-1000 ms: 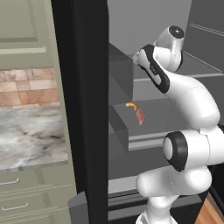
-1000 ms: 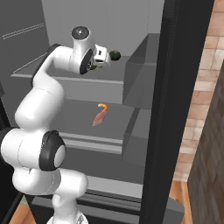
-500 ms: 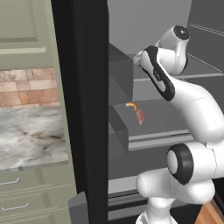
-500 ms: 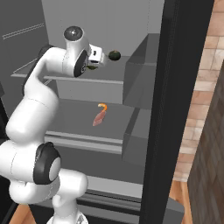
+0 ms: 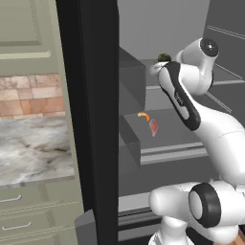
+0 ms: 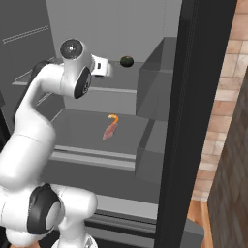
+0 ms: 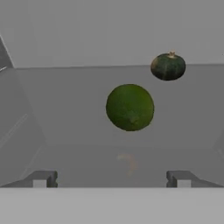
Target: Transport the steak and lime to the fridge. Place the steak on the rack containing meat and place the lime on the rack containing the vegetable, ensuring meats and vegetables are on different racks.
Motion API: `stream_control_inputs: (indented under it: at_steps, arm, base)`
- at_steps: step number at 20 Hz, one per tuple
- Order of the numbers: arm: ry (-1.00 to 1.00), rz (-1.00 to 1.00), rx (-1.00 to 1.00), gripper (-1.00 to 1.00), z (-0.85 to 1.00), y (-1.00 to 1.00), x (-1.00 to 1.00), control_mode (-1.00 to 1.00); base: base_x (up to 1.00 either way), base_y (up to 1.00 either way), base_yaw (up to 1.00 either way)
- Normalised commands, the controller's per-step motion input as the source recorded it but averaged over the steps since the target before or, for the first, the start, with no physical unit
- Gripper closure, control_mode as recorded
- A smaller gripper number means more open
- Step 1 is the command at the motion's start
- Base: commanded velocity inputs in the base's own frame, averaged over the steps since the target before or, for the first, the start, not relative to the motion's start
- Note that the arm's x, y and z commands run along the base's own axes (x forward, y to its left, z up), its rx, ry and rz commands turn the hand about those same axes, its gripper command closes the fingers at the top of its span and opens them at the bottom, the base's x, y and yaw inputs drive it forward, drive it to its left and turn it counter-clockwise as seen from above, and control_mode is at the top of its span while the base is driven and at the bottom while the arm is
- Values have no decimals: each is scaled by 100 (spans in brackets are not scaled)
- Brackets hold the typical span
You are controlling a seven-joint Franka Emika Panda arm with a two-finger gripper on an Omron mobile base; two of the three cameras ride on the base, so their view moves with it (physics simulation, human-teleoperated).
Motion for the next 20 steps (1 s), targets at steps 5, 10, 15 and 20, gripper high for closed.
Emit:
stream_control_inputs:
  at_steps: [5,10,15,20]
  arm:
    - [-2,0,-2,-100,14,0,-88,-100]
    - [4,0,-4,-100,10,0,-97,-100]
    - [11,0,-6,-100,18,0,-100,-100]
    - [-11,0,-2,-100,1,-18,-100,-100]
  base:
    - [0,0,0]
    - [0,0,0]
    - [0,0,0]
    - [0,0,0]
